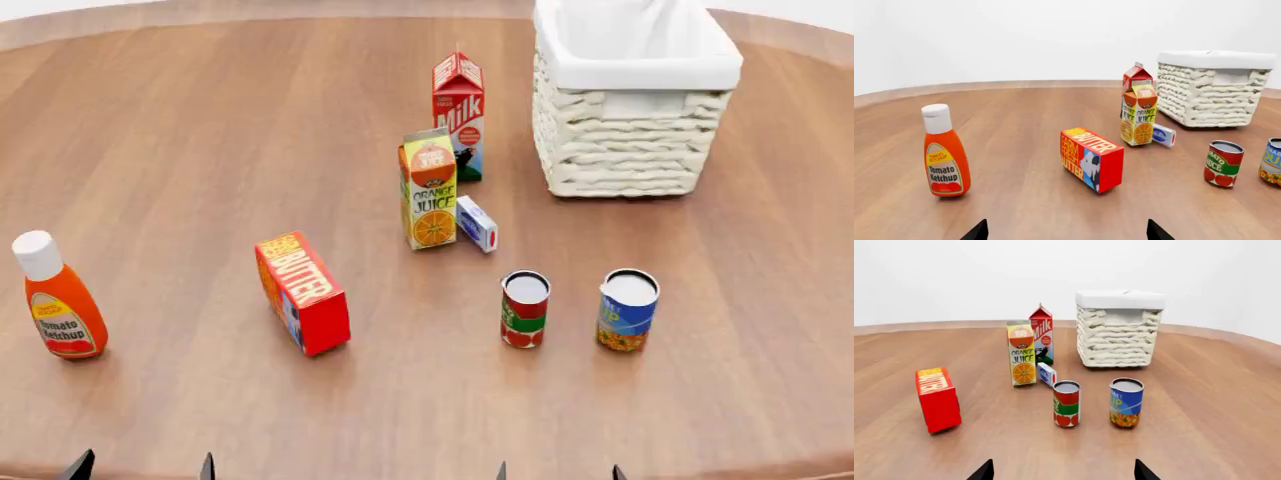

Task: Pick up the alphabet soup and the tomato sauce, and put them in the basket.

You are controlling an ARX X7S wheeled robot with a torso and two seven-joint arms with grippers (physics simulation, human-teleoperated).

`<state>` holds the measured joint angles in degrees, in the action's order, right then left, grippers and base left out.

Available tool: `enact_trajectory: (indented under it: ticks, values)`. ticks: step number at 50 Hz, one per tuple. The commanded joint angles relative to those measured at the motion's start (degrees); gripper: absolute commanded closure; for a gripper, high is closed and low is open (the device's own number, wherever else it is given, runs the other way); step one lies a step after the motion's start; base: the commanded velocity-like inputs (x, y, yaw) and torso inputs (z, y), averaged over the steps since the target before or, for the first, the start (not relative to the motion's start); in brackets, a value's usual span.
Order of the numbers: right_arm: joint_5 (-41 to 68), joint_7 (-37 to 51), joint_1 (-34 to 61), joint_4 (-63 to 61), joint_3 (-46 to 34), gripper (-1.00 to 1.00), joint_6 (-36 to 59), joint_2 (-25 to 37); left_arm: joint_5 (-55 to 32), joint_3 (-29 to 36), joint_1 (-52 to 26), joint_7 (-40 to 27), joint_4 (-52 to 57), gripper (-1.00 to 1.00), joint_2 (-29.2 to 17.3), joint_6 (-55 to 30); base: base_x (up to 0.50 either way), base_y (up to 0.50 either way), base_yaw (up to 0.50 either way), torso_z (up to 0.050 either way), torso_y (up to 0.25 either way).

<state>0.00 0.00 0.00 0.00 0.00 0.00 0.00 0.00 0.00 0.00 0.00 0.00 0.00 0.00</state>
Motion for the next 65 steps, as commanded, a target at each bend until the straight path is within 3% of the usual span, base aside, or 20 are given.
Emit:
enact_trajectory:
  ticks: [1,17,23,35,42,55,58,65]
  values:
    - [1.0,1.3,-0.2,-1.0,-1.3,-1.0,0.7,1.1,-1.1,1.3,0.0,-1.3,0.1,-1.0,-1.1,-0.1,0.0,0.0,0.0,0.0,0.0]
    - [1.5,4.3,0.1,-3.1,-4.2,-1.0,1.2,3.5,-4.1,2.1,0.8,-4.6,8.4,-1.0,-4.1,-2.9,0.0,0.0,0.0,0.0,0.0]
    - [-0.4,6.1,0.4,-12.0,-5.1,-1.0,1.3,4.3,-2.7,1.7,1.1,-6.1,19.8,-1.0,-6.0,-6.0,0.0,0.0,0.0,0.0,0.0]
    - [-2.0,6.0,2.6,-42.4,-5.0,-1.0,18.2,7.2,3.9,1.8,1.0,-8.8,44.1,-1.0,-9.3,-15.1,0.0,0.0,0.0,0.0,0.0]
    - [-0.7,6.3,3.7,-52.3,-3.9,-1.0,23.9,7.7,0.0,-1.0,2.1,-8.5,55.2,-1.0,-9.7,-17.3,0.0,0.0,0.0,0.02,0.0]
    - [-1.5,6.8,2.3,-52.8,-6.4,-1.0,21.1,8.9,-1.8,-1.2,3.1,-8.7,56.4,-1.0,-10.4,-16.4,0.0,0.0,0.0,0.05,0.0]
    - [-1.6,7.4,0.1,-49.7,-6.7,-1.0,15.6,9.1,-1.7,-0.5,3.1,-8.4,56.6,-1.0,-10.8,-16.3,0.0,0.0,0.0,0.05,0.0]
    - [0.1,6.9,2.0,-53.1,-7.0,-1.0,20.7,9.3,-2.5,-1.1,2.7,-8.9,57.7,-1.0,-11.1,-17.6,0.0,0.0,0.0,0.05,0.0]
